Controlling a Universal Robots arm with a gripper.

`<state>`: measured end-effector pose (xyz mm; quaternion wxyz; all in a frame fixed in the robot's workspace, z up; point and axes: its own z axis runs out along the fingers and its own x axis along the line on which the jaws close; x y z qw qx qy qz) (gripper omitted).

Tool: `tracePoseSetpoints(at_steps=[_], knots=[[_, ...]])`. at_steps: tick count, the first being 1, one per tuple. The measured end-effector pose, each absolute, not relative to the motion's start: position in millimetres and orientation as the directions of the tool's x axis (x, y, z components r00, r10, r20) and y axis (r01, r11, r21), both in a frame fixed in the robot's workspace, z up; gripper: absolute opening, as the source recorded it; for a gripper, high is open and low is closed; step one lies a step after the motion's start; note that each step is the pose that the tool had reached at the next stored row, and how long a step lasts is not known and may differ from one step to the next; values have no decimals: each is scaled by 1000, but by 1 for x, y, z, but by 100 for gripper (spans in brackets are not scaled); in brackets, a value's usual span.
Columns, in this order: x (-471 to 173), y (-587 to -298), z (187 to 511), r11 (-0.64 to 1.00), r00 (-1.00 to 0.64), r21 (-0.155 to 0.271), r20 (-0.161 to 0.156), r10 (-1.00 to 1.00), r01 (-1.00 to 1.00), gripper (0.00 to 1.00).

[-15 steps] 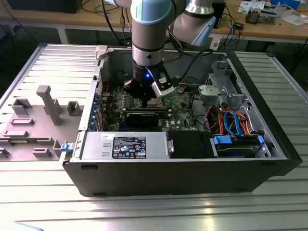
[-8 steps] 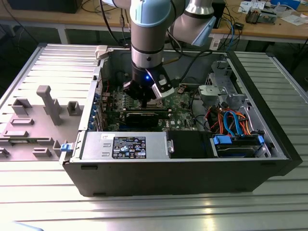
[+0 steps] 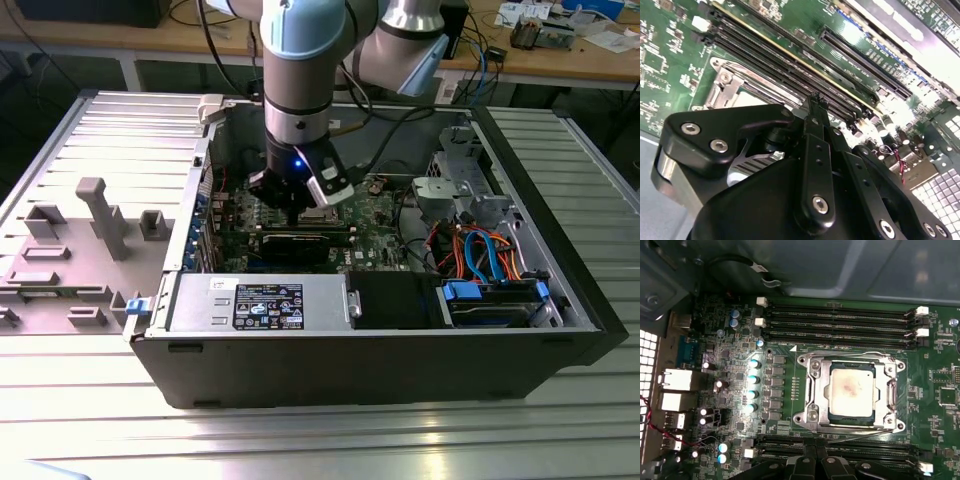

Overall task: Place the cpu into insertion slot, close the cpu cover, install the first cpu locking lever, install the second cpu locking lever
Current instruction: 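Install the second cpu locking lever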

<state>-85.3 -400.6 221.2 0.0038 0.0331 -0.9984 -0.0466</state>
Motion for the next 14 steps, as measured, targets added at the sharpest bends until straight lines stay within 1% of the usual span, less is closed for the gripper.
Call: tracePoseSetpoints(at_steps=[7,14], knots=[[-92,-401,219,992,-998,104,5,-68,-67,11],[-94,-403,216,989,-998,128,4,-70,-69,11]])
